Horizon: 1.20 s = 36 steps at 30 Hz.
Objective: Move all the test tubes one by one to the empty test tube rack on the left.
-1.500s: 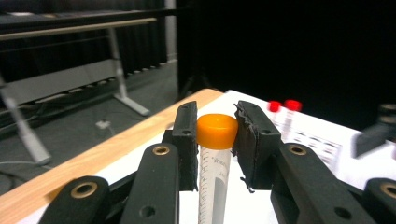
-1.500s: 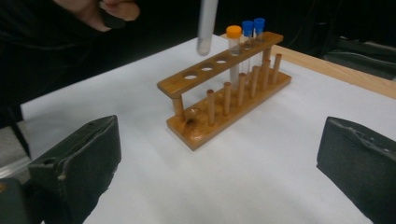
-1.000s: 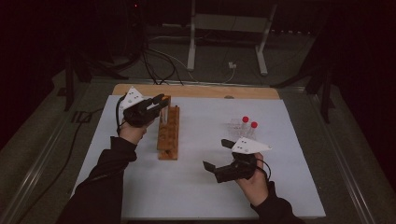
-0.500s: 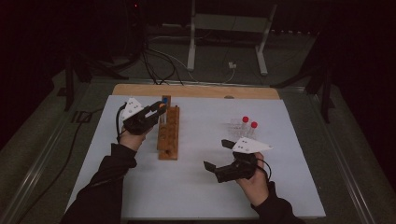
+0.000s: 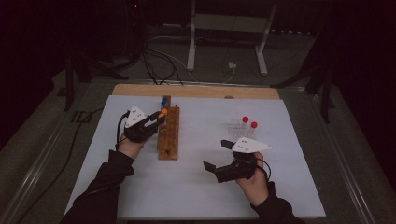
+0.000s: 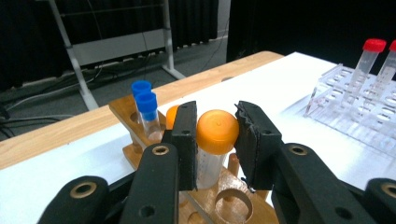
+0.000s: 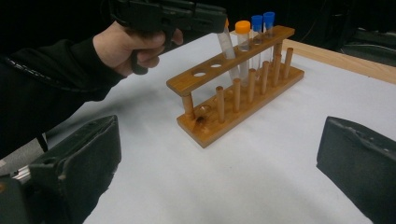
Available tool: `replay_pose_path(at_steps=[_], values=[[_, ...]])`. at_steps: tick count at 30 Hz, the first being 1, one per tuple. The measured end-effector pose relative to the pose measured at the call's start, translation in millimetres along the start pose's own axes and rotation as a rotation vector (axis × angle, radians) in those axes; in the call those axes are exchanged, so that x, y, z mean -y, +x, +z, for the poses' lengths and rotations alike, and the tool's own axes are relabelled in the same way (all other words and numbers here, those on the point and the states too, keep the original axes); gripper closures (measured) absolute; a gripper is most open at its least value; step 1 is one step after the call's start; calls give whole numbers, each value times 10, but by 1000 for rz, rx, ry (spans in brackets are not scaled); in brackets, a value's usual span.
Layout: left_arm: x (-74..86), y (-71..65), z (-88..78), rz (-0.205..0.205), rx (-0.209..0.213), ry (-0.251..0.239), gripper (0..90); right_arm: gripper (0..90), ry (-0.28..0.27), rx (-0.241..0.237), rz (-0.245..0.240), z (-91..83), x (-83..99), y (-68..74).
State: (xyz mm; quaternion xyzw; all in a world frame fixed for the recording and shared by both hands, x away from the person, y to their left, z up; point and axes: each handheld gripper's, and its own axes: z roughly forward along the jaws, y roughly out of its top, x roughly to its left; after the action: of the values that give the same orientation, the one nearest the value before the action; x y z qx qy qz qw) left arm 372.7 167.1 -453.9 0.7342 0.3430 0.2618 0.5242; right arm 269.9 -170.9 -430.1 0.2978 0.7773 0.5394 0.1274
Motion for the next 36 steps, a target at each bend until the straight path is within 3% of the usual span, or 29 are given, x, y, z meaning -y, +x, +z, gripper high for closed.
replay_pose_path(at_steps=[7,15,21,24,33,36], values=[[-40,-24,30,23,-11,44,711,0,-4,0,3,-8,-3,-10],[-101,-31,104,40,-17,138,711,0,-5,-2,9,-12,-3,-21],[-91,-10,108,11,-7,150,708,0,-11,0,13,-21,-6,-28],[-90,6,103,-4,20,151,693,0,-14,1,14,-25,-9,-30],[-148,-24,-34,-32,63,114,317,0,-37,18,19,-99,-53,-77],[-184,-46,-131,-31,78,85,187,0,-59,37,-11,-164,-100,-111]])
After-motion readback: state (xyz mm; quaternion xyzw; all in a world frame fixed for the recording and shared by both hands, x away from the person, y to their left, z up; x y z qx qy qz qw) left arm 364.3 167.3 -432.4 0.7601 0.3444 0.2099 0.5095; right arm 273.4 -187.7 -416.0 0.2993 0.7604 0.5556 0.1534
